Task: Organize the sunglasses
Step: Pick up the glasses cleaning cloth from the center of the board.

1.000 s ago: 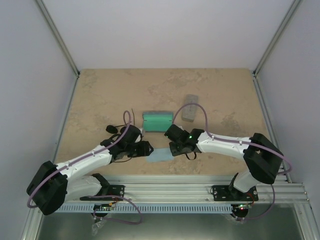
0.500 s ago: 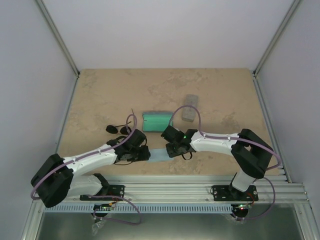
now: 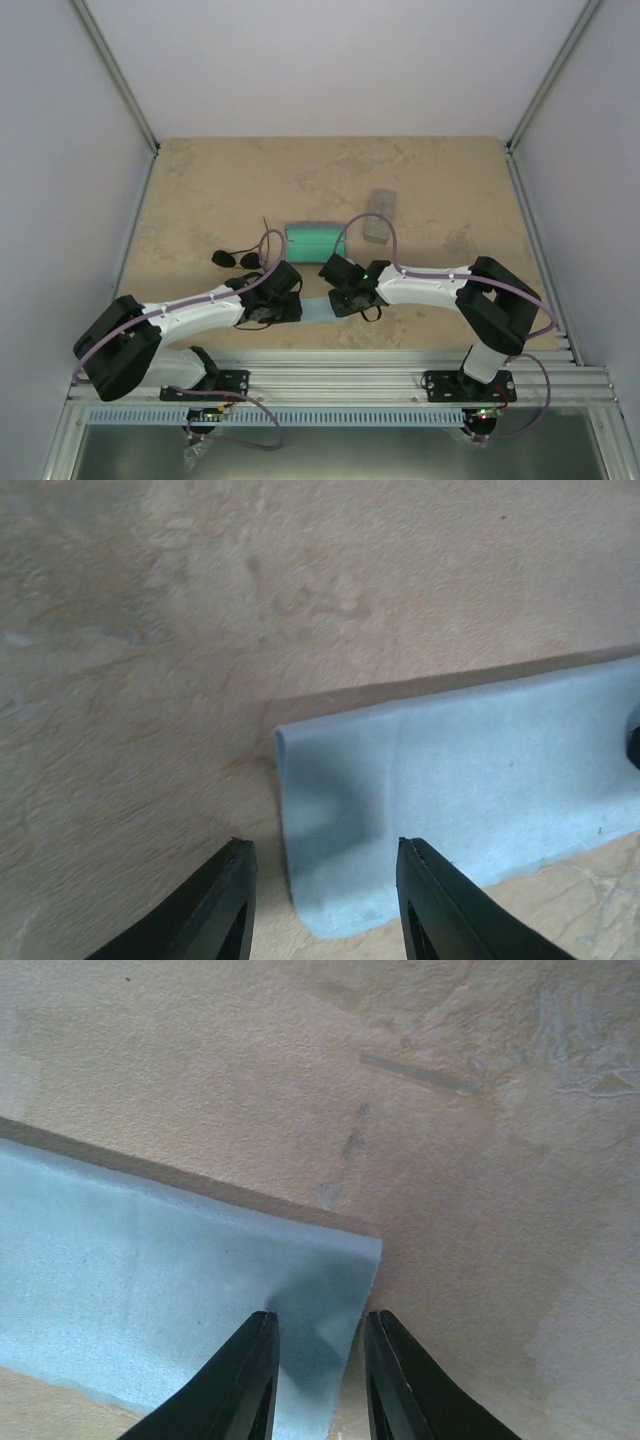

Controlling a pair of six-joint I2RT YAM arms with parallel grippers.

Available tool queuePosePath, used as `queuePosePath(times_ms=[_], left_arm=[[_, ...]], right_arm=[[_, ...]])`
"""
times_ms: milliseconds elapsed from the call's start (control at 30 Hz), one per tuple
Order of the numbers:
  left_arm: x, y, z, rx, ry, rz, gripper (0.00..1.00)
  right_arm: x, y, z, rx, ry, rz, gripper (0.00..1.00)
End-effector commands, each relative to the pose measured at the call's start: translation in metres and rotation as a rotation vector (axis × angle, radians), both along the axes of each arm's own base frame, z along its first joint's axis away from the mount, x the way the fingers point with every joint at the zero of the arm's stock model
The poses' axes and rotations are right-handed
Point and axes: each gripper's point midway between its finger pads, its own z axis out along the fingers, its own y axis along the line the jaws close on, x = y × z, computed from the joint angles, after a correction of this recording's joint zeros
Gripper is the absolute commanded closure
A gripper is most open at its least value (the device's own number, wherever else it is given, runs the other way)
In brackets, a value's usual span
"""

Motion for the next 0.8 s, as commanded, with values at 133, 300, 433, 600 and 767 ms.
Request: queuePosePath(times_ms=[133,300,433,600,767], left_arm=[[-0.014,0.010,-0.025,0.084,0.072,0.005,0.64],[-0.014,0.012,-0.027,0.097,0.078,0.013,0.67],[-0.017,0.017,-0.031,0.119,0.091,0.021,0.68],[-0.017,0.017,-0.034,0.127,0.097,0.021,0.70],[-0.017,0.019,-0.037,0.134,0.096,0.032,0.75]], right_arm=[[-0.015,-0.006,-0.022,-0.038,0.061,0.007,0.82],[-0.017,-0.006,-0.023,-0.034,0.065,0.011,0.89],[-0.016,-0.004,-0.023,-0.026,0.063,0.015,0.99],[-0.017,-0.001,-0.022,-0.004,0.066,0.020,1.00],[-0.018,0.000,-0.022,0.008,0.066,0.019,0.99]])
